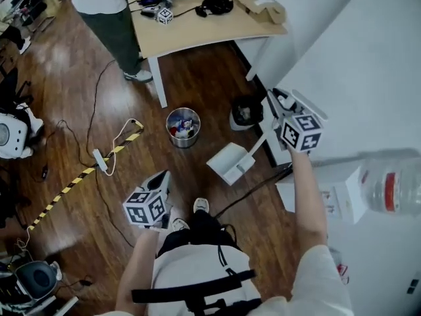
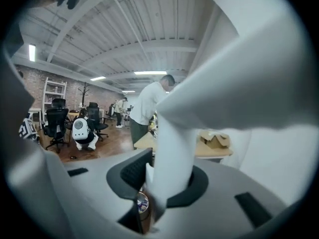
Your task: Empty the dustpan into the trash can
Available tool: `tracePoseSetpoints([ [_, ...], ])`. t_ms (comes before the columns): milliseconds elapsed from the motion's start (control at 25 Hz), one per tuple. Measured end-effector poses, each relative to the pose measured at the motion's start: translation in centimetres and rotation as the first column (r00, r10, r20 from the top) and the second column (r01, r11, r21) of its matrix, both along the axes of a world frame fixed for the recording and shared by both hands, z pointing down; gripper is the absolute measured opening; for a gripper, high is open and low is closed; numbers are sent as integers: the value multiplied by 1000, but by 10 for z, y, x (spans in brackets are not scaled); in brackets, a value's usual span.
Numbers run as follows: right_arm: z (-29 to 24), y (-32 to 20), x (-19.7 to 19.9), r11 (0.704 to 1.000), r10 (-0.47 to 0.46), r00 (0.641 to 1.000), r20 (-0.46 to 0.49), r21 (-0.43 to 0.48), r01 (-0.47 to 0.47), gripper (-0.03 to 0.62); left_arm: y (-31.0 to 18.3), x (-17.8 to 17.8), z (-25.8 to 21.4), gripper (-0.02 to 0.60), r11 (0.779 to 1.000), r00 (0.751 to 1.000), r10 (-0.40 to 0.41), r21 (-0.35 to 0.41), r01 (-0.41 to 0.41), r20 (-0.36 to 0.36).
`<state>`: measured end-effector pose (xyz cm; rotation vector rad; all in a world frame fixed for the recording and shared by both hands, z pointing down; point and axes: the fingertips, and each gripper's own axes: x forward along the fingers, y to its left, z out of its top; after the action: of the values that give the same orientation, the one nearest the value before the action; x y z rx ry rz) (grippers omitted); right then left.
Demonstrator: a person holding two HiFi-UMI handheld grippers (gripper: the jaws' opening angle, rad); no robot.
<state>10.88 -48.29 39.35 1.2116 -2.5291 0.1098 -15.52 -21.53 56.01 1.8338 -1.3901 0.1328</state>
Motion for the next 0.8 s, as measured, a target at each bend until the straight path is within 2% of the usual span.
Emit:
tracePoseSetpoints([
  [280,126,23,88,983,174,983,49,-60,-171,103,-9,31,23,-4,997,998,56,-52,-55,27],
  [440,188,48,125,963,265,962,71,-71,-260,111,-9,42,33,-3,994,997,73,-87,-69,38],
  [560,220,63,151,934,355,932,69,-71,-350,118,-7,46,39,-3,991,995,78,-111,-71,60],
  [800,270,106,163,913,396,918,26,-112,-391,148,-3,55,51,-3,987,994,71,-146,-59,79],
])
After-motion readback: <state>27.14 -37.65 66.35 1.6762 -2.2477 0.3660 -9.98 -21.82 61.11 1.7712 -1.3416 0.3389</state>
